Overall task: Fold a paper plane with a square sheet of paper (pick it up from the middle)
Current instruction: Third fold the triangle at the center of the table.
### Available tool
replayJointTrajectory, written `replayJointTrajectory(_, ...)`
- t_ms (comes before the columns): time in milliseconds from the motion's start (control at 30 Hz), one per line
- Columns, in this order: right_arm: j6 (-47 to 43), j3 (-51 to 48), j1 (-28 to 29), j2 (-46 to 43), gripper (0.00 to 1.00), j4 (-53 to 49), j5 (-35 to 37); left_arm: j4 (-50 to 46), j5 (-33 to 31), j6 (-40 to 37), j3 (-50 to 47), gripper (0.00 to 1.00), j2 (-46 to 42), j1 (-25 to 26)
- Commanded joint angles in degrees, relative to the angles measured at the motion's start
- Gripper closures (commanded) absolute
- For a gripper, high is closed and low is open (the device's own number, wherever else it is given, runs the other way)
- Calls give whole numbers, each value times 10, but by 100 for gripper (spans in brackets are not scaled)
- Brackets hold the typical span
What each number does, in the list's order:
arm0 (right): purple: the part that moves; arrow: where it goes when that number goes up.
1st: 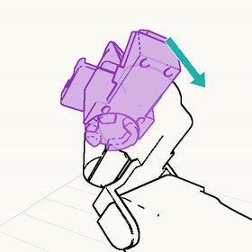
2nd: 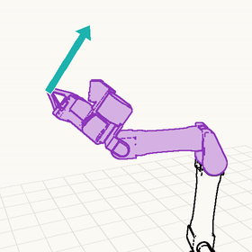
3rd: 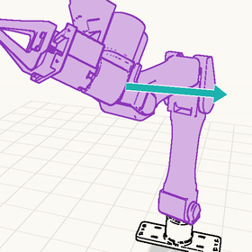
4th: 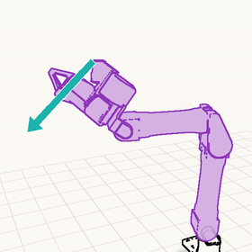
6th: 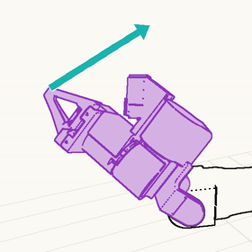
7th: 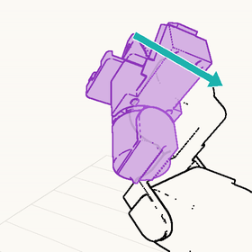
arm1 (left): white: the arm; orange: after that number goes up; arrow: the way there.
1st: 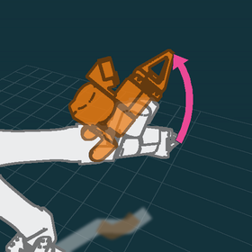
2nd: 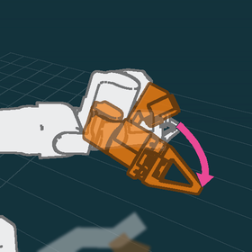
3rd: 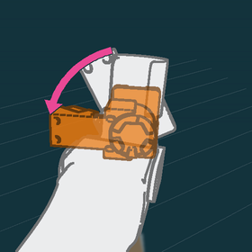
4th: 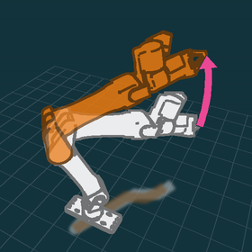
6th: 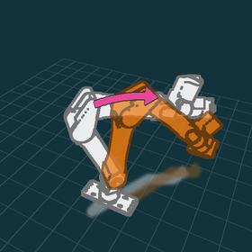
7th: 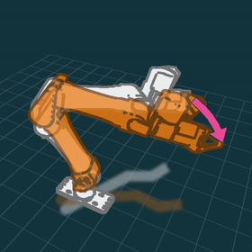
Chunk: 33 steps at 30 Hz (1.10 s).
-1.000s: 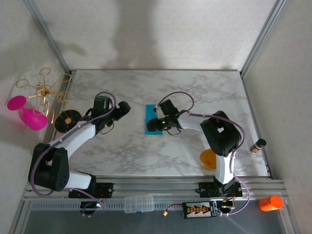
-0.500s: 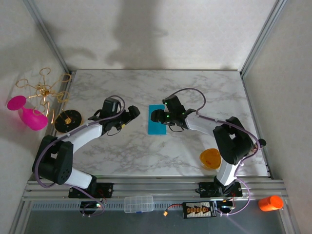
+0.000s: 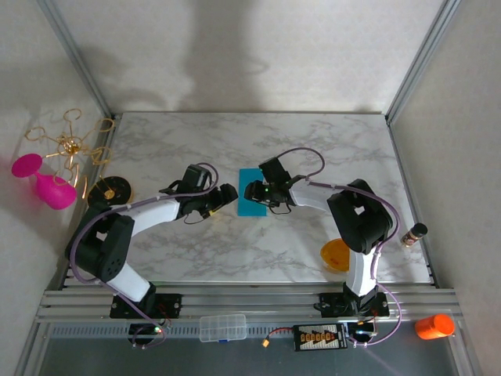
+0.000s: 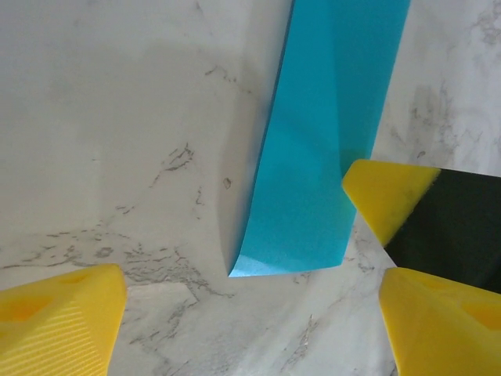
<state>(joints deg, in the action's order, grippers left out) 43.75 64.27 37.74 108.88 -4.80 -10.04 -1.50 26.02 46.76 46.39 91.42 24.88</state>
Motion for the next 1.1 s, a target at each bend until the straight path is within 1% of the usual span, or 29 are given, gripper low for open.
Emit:
replayJointTrajectory(0,7,4,-3,14,49,-21,12,7,18,8,20,20,14,10)
replayJointTrajectory(267,2,-17,-9,27,51,-37,6,19,31,20,36,40,50,21)
replayJointTrajectory(467,0,-23,-11,28,52,-33,-7,24,36,20,55,53,84,28)
replayJointTrajectory(600,1,-26,-11,31,55,-31,-12,24,37,14,66,60,103,30)
replayJointTrajectory(700,0,-26,-12,31,58,-30,-13,23,38,5,71,61,114,29)
replayJointTrajectory(833,-1,-25,-11,32,62,-30,-17,15,28,-9,81,62,123,29)
replayJointTrajectory(1067,-2,-24,-12,35,66,-30,-21,22,32,-13,87,64,137,30)
